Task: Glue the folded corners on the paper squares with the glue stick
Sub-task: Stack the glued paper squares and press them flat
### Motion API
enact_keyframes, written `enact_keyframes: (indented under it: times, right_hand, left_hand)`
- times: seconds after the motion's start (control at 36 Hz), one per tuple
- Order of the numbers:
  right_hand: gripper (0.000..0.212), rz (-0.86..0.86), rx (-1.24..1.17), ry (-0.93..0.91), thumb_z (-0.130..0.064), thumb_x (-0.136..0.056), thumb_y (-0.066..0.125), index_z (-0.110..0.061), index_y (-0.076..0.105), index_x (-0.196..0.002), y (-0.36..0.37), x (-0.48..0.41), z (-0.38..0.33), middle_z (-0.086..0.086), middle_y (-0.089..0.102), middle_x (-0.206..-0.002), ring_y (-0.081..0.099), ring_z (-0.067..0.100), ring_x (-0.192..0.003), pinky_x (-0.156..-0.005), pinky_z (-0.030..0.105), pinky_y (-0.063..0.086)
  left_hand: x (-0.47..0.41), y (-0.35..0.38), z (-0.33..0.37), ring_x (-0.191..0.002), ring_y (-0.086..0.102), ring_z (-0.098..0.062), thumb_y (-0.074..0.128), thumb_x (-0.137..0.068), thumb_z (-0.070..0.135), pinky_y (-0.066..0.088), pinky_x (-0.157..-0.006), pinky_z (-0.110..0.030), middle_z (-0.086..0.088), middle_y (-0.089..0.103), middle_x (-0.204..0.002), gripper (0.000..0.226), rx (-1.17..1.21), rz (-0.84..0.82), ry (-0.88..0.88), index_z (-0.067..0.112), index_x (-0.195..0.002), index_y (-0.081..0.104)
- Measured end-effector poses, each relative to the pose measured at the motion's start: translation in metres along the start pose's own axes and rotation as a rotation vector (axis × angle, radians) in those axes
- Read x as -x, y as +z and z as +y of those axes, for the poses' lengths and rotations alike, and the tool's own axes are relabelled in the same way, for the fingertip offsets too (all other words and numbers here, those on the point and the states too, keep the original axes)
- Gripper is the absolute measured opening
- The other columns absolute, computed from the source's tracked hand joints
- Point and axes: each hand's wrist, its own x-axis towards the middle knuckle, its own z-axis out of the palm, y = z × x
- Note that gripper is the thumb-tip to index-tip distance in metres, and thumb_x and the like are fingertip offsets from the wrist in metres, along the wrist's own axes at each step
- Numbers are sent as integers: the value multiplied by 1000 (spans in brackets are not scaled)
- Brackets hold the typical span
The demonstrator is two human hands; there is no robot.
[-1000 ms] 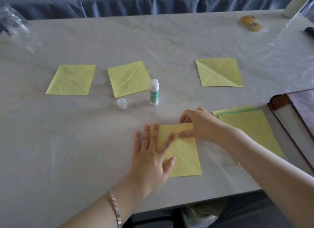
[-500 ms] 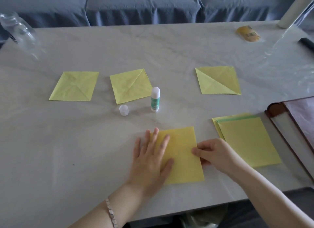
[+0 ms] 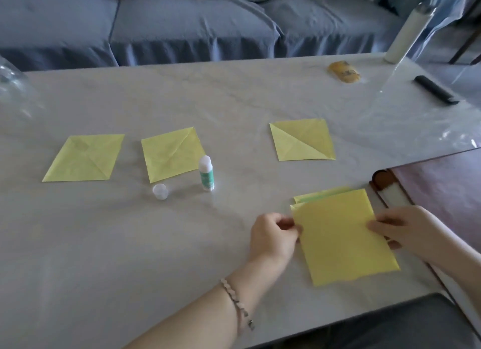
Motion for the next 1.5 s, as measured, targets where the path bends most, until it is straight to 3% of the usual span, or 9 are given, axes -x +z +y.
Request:
enact_keyframes:
  times: [0.06,0.17,0.31,0.58,0.83,1.14,1.28,1.39,1.5]
  right_hand:
    - [15,70,113,34,-10,-82,68,-1,67,-69,-5,-9,9,20,64,-64,60,37,-60,-65,42,50]
    - [22,168,299,42,-16,-83,67,4,64,-78,-1,-17,17,9,56,-62,49,23,-55,-56,31,35]
    - [29,240,443,55,-24,-87,61,-20,54,-115,14,-15,13,3,64,-102,59,25,-90,-68,31,46]
    - [25,292,693,-60,-22,-86,54,-25,54,-111,20,-14,8,-3,49,-110,47,16,-109,-66,26,34]
    - [27,298,401,-158,-26,-88,57,-18,60,-113,32,-72,-65,4,57,-113,55,25,-102,-71,30,41]
    - [76,254,332,201,-46,-78,68,-4,35,-132,49,-147,-105,22,35,-138,29,36,-130,-103,43,31]
    - [91,211,256,310,-49,-67,77,-1,34,-132,43,-159,-103,26,38,-136,34,40,-127,-103,42,31]
    - [89,146,170,313,-48,-64,79,-2,40,-129,42,-171,-96,20,48,-130,43,35,-124,-104,40,34]
    - [67,123,181,224,-47,-58,82,-5,60,-106,39,-176,-90,15,61,-109,56,34,-107,-95,42,45]
  left_hand:
    - [-6,18,5,-85,67,-16,70,-77,14,49,-73,-21,5,68,-75,10,-92,25,5,24,-81,69]
    - [-14,37,13,-92,64,-16,64,-81,19,47,-77,-24,9,63,-82,20,-253,57,35,29,-73,49]
    - [-16,42,13,-98,60,-20,58,-85,17,45,-79,-29,0,64,-103,16,-470,55,169,19,-101,58]
    - [-20,29,13,-99,56,-24,58,-88,17,41,-83,-30,-6,55,-110,18,-593,-69,291,13,-105,55]
    - [-16,-50,19,-92,62,-20,55,-89,19,47,-79,-28,0,67,-95,14,-587,-31,300,15,-101,63]
    - [-11,-159,13,-77,63,-21,55,-88,17,50,-70,-32,6,66,-73,12,-581,318,219,23,-79,61]
    - [-29,-185,10,-73,64,-27,56,-86,17,51,-67,-35,1,68,-72,19,-512,442,170,24,-69,55]
    - [-44,-188,12,-77,64,-26,54,-86,18,50,-68,-34,-1,69,-76,17,-486,471,128,25,-71,55]
    - [-58,-188,15,-76,62,-27,52,-87,20,48,-66,-32,0,67,-76,20,-479,547,72,22,-67,53]
